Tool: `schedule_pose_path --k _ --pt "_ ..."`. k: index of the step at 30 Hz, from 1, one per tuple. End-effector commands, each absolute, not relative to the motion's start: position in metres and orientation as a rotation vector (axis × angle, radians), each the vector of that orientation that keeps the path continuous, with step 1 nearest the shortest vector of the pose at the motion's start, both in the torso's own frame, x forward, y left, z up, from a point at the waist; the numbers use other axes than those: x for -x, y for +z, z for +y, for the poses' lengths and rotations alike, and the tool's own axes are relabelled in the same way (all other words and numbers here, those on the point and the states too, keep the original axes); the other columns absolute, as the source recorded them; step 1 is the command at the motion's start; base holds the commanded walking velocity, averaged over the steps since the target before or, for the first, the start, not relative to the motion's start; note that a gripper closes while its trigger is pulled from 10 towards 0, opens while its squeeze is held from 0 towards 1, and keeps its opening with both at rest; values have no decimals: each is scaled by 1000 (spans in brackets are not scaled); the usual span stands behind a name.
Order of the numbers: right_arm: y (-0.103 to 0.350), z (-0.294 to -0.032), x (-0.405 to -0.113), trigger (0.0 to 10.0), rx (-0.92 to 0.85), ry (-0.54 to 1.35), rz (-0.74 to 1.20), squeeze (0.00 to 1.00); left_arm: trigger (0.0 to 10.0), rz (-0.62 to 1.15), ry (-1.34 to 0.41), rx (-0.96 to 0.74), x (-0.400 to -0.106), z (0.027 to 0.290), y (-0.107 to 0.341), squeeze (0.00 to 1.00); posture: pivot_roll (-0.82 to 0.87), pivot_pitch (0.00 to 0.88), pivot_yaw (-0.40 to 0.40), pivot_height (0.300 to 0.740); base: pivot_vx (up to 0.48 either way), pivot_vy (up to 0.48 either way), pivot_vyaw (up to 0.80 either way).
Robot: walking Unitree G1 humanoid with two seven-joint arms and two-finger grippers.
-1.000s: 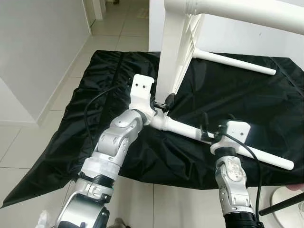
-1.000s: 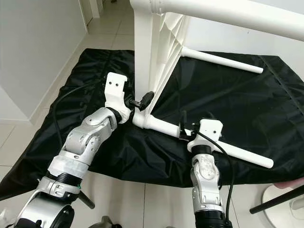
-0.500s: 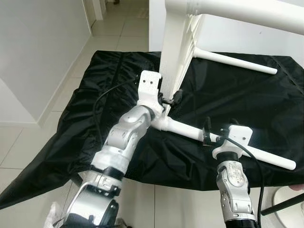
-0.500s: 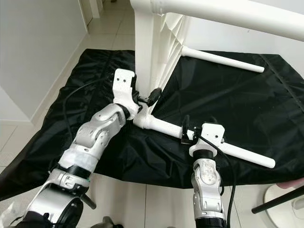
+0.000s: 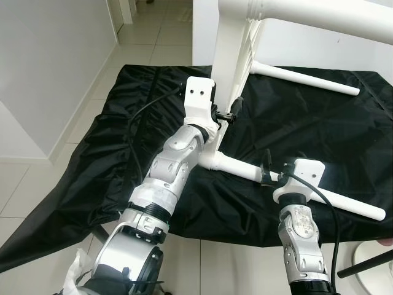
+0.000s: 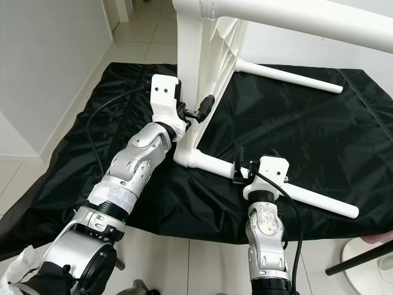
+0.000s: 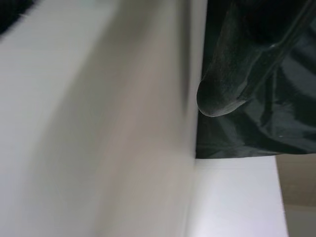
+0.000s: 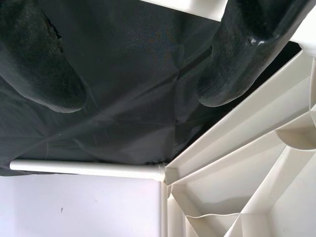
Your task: Building children table
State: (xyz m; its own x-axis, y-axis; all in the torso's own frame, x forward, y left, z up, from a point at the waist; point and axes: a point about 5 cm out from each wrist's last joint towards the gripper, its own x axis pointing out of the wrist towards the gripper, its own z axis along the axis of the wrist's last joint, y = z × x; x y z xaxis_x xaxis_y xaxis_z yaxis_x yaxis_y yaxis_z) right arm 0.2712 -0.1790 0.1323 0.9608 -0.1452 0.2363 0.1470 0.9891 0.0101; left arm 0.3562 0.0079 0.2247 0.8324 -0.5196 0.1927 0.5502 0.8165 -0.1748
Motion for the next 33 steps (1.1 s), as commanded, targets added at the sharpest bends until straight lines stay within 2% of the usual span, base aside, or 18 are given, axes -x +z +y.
schedule_pose_path --k 1,12,22,23,24,33 --pt "134 -178 -272 10000 0 -153 -239 0 10000 -150 -554 262 -354 -6 231 0 -93 0 67 740 0 0 0" --pt "133 -178 -269 10000 -1 -171 -233 0 10000 -176 -523 209 -360 -13 231 0 -112 9 81 740 0 0 0" --pt "132 -179 -267 10000 1 -183 -229 0 10000 -147 -444 176 -368 -7 227 0 -119 10 93 740 0 0 0" --pt "132 -179 -267 10000 1 -185 -229 0 2314 -134 -425 166 -370 -6 224 0 -121 12 95 740 0 0 0" --pt "132 -179 -267 10000 1 -189 -228 0 0 -132 -406 163 -372 -3 222 0 -123 12 97 740 0 0 0" --pt "130 -179 -265 10000 2 -197 -221 0 0 -138 -347 167 -377 6 222 0 -121 20 99 740 0 0 0"
